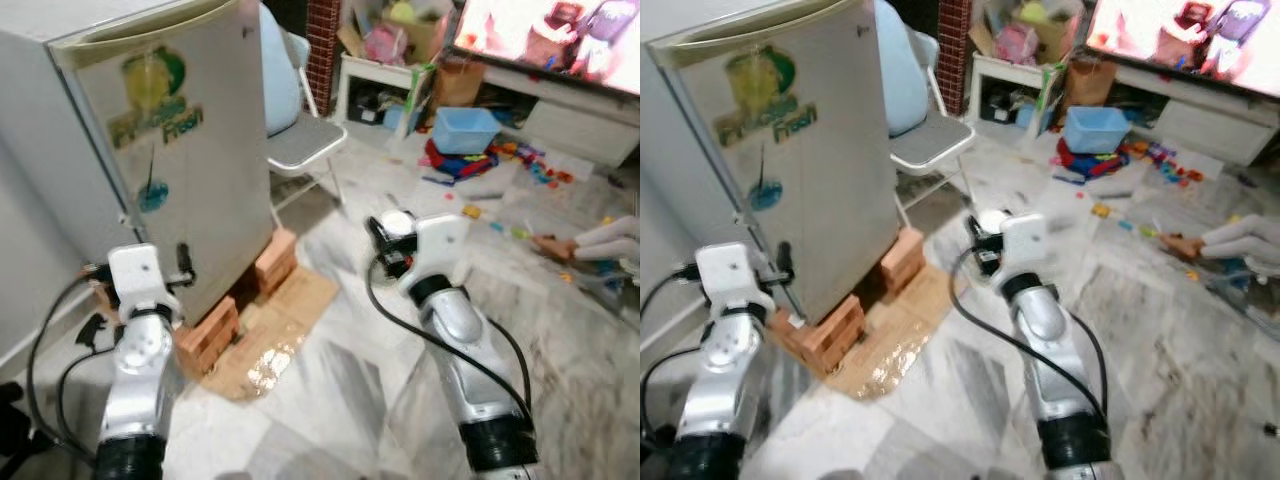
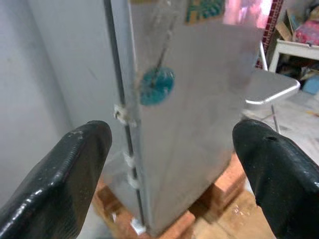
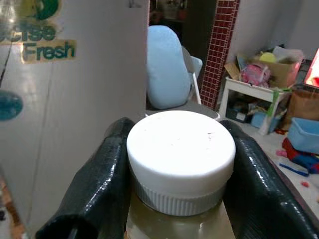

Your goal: Restocking fridge

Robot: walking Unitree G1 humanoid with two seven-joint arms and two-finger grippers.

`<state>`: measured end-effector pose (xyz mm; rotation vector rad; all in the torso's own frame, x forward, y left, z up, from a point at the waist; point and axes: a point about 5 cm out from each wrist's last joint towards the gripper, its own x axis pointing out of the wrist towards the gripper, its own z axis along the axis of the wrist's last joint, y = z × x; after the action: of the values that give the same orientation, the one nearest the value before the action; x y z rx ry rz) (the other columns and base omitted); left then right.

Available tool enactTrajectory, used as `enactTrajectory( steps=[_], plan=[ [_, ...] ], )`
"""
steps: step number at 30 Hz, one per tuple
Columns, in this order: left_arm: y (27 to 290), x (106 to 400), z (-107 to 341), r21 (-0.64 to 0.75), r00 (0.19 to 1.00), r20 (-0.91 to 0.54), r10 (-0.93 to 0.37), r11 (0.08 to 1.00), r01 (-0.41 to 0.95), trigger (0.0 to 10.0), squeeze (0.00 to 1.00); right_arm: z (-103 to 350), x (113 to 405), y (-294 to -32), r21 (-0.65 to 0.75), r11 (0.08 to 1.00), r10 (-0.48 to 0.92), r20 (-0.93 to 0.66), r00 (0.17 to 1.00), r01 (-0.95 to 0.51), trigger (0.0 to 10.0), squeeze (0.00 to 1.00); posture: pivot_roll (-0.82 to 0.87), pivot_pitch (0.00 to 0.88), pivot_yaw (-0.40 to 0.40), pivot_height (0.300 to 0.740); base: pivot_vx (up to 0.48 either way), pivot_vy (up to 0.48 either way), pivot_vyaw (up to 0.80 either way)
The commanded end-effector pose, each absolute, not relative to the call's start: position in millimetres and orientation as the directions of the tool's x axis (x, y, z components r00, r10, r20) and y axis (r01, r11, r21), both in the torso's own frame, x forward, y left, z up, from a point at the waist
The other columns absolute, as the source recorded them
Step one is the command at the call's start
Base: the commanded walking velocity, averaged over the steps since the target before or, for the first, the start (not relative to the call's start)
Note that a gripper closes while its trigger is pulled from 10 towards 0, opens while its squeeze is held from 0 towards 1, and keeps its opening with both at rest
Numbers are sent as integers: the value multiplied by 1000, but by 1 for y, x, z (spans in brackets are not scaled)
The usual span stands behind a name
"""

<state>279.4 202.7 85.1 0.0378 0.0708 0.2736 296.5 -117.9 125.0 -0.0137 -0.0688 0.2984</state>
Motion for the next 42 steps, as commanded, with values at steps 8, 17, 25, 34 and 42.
enactTrajectory(
  steps=[8,17,25,34,42],
  plan=[
    [188,287,92,4,962,-54,269,963,-269,10000,0,133,297,-132,-60,965,261,104,960,-256,10000,0,16,0,-34,740,308,332,0],
    [187,288,92,1,961,-54,272,962,-272,10000,0,133,297,-133,-70,964,263,103,959,-257,10000,0,14,0,-35,740,0,474,0],
    [185,286,93,-1,965,-55,255,967,-255,10000,0,131,296,-134,-78,965,259,95,961,-252,10000,0,18,0,-40,740,0,480,0],
    [188,282,95,7,978,-28,206,979,-206,10000,0,121,282,-152,-94,979,184,59,981,-178,10000,0,17,0,-44,740,0,373,0],
    [190,258,92,-28,999,-36,19,999,-20,10000,0,109,266,-170,-127,986,107,18,994,-104,10000,0,16,0,-28,740,0,0,0]
  ],
)
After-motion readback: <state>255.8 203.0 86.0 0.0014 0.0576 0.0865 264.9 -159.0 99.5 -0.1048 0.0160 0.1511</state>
